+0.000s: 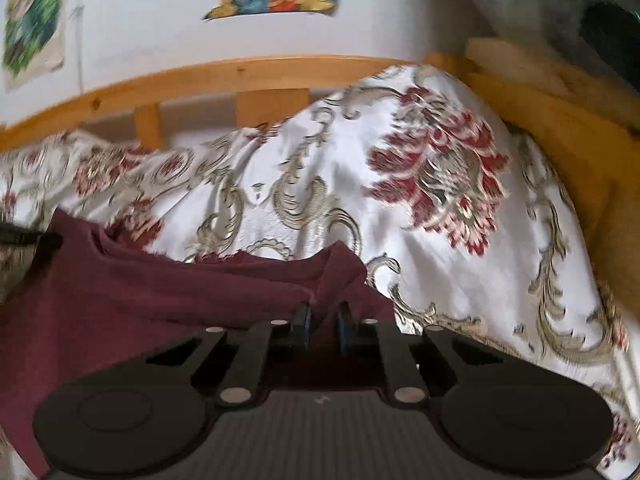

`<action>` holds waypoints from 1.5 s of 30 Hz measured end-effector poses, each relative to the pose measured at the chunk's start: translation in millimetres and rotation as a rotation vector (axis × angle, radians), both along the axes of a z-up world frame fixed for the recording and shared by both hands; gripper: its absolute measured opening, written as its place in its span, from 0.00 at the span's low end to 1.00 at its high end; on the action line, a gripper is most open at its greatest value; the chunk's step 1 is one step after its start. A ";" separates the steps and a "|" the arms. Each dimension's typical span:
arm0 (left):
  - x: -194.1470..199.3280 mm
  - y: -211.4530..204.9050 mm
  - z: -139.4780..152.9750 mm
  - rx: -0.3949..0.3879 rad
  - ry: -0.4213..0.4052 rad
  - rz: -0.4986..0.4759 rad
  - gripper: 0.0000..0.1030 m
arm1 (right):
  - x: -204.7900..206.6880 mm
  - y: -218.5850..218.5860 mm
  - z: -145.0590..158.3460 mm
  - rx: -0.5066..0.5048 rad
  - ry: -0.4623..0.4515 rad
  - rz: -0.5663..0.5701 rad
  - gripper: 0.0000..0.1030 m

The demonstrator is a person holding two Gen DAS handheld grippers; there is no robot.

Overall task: Fold small clothes
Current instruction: 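Lay the hem down near the collar and open both grippers, then lift both tools away from the folded maroon top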

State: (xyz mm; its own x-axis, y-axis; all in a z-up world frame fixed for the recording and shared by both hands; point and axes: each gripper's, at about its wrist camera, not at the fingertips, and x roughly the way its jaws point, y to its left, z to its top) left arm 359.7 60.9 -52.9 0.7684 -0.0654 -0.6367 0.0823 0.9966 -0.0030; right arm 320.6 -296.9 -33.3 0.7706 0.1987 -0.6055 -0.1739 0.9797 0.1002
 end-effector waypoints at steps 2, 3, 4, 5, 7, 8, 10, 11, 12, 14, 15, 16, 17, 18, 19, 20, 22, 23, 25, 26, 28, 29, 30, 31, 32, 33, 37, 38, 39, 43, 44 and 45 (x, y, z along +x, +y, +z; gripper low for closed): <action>-0.4 4.9 0.3 -0.030 0.019 0.036 0.05 | 3.9 -8.3 -3.0 0.060 0.021 -0.027 0.14; 0.6 7.4 -0.4 -0.041 0.026 0.041 0.05 | 5.4 -10.8 -4.6 0.082 0.028 -0.036 0.14; 2.0 8.6 -1.4 -0.043 0.030 0.041 0.05 | 7.2 -12.7 -6.7 0.102 0.033 -0.044 0.14; 4.0 8.5 -3.0 -0.040 0.031 0.038 0.05 | 8.2 -14.6 -8.7 0.126 0.041 -0.056 0.16; 6.2 9.2 -7.1 -0.047 0.039 0.036 0.07 | 8.1 -18.2 -11.8 0.169 0.057 -0.060 0.35; 6.7 10.0 -8.8 -0.057 0.050 0.040 0.08 | 7.2 -19.6 -11.7 0.164 0.061 -0.069 0.39; 7.5 13.0 -9.0 -0.084 0.061 0.055 0.20 | 5.3 -21.0 -10.1 0.154 0.065 -0.079 0.55; 6.8 15.5 -7.4 -0.097 0.065 0.074 0.26 | 4.1 -21.6 -8.9 0.151 0.069 -0.089 0.61; 5.7 17.6 -5.5 -0.106 0.067 0.087 0.37 | 2.4 -21.1 -7.3 0.136 0.073 -0.103 0.74; 1.8 19.5 1.4 -0.118 0.065 0.091 0.57 | -3.0 -15.5 -3.6 0.063 0.073 -0.112 0.84; -0.7 19.0 5.3 -0.121 0.046 0.088 0.68 | -5.9 -11.0 -1.8 0.012 0.064 -0.106 0.89; -4.2 17.5 9.8 -0.114 0.021 0.086 0.79 | -8.2 -7.3 -0.7 -0.021 0.056 -0.099 0.92; -6.2 15.6 12.5 -0.104 0.003 0.081 0.84 | -9.2 -2.7 -0.6 -0.062 0.042 -0.086 0.93; -7.6 13.0 14.3 -0.091 -0.012 0.077 0.88 | -8.8 1.1 -1.3 -0.086 0.032 -0.078 0.93; -7.6 9.6 14.7 -0.075 -0.020 0.071 0.89 | -7.3 4.4 -3.3 -0.110 0.023 -0.070 0.93; -6.2 5.7 13.2 -0.052 -0.017 0.065 0.89 | -3.6 7.8 -6.8 -0.137 0.016 -0.073 0.93; -2.1 -1.6 6.2 0.005 -0.003 0.054 0.89 | 1.9 10.9 -13.9 -0.172 0.001 -0.099 0.93; -0.1 -3.7 2.0 0.033 0.005 0.056 0.89 | 5.2 11.3 -17.2 -0.179 -0.007 -0.107 0.93; 3.9 -5.1 -6.3 0.083 0.028 0.074 0.89 | 10.6 9.9 -20.0 -0.178 -0.037 -0.121 0.93; 5.2 -4.4 -9.9 0.097 0.044 0.091 0.89 | 12.4 8.3 -19.9 -0.161 -0.053 -0.134 0.93; 4.5 1.2 -14.5 0.084 0.066 0.114 0.89 | 14.0 2.5 -18.2 -0.119 -0.078 -0.162 0.94; 3.6 4.5 -16.0 0.070 0.071 0.121 0.89 | 14.1 -0.6 -17.1 -0.114 -0.088 -0.184 0.95; 2.6 7.8 -17.1 0.050 0.079 0.131 0.89 | 14.4 -3.3 -15.9 -0.126 -0.095 -0.218 0.97; 0.8 10.6 -17.6 0.033 0.083 0.141 0.90 | 14.1 -6.4 -14.5 -0.142 -0.103 -0.256 0.98; -2.1 13.7 -17.5 0.009 0.083 0.153 0.91 | 14.0 -10.7 -12.9 -0.146 -0.111 -0.290 0.98; -5.9 16.4 -16.7 -0.016 0.080 0.163 0.94 | 12.6 -15.7 -10.4 -0.133 -0.116 -0.324 0.99; -25.0 17.0 -6.3 -0.048 0.047 0.159 0.97 | -3.5 -31.1 3.8 -0.014 -0.097 -0.390 1.00; -29.7 15.9 -2.5 -0.043 0.036 0.152 0.98 | -11.8 -30.1 8.8 0.014 -0.093 -0.379 1.00; -35.4 14.4 2.4 -0.037 0.019 0.142 0.99 | -22.8 -26.2 14.5 0.036 -0.094 -0.359 1.00; -61.3 6.2 21.4 -0.022 -0.051 0.104 0.99 | -67.1 -0.1 36.7 0.028 -0.122 -0.266 1.00; -68.4 4.3 25.3 -0.027 -0.064 0.102 0.99 | -81.4 6.4 40.6 0.023 -0.129 -0.253 1.00; -73.5 2.0 28.7 -0.033 -0.069 0.104 0.99 | -89.8 11.0 43.9 0.026 -0.127 -0.240 1.00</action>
State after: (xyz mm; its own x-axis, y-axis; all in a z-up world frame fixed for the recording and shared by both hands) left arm 286.1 62.9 -24.3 0.8143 -0.0035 -0.5805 -0.0199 0.9992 -0.0340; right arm 230.8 -285.9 10.6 0.8671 0.0152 -0.4979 0.0504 0.9917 0.1181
